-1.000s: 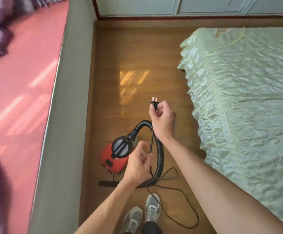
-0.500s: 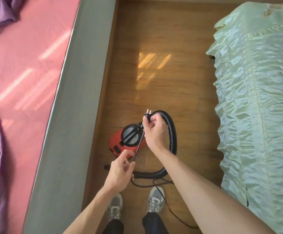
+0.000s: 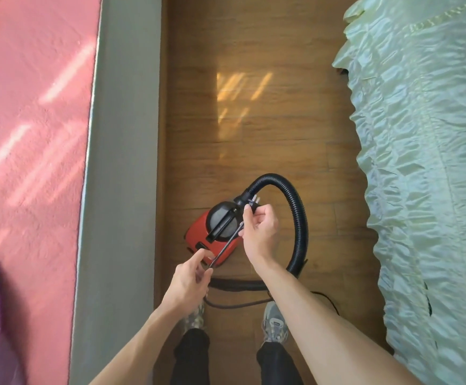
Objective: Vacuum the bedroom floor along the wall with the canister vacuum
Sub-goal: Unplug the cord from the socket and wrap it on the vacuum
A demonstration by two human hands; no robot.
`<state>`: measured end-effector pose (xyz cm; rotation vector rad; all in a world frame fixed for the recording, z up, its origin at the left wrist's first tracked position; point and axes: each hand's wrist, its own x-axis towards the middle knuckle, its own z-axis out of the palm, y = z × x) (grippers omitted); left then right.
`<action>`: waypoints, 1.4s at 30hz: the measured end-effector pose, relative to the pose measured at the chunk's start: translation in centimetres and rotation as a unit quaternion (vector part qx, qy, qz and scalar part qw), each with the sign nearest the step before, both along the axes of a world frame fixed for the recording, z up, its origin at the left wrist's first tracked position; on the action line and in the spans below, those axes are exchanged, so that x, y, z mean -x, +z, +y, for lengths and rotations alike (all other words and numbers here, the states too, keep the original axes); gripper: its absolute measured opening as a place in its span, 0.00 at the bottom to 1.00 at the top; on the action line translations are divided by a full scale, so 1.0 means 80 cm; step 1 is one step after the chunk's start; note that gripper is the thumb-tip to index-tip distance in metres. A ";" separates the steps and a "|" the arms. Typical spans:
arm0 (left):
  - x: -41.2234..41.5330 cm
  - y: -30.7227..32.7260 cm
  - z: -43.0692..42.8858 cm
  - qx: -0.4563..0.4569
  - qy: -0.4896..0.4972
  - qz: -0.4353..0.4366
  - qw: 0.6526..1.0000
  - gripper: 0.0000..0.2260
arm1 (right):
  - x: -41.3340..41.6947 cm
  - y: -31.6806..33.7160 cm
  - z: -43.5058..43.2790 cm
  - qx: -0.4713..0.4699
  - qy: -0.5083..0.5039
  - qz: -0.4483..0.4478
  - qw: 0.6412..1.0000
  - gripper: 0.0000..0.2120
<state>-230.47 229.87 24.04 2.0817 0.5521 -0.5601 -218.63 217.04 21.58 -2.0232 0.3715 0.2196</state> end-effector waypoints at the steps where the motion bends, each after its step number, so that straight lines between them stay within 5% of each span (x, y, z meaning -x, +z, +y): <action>1: -0.002 -0.006 0.010 0.004 -0.013 0.001 1.000 0.10 | 0.002 -0.003 0.006 0.006 -0.016 0.003 1.000 0.11; 16: -0.011 -0.100 0.070 0.052 -0.084 -0.012 0.995 0.11 | 0.019 -0.076 0.048 0.036 -0.080 0.047 0.995 0.10; 32: -0.033 -0.291 0.049 0.032 -0.010 -0.006 0.999 0.12 | -0.042 -0.284 0.048 0.031 -0.011 0.083 0.996 0.12; 42: -0.040 -0.317 0.050 0.034 0.015 -0.016 0.999 0.09 | -0.057 -0.319 0.051 0.048 -0.010 0.068 0.996 0.14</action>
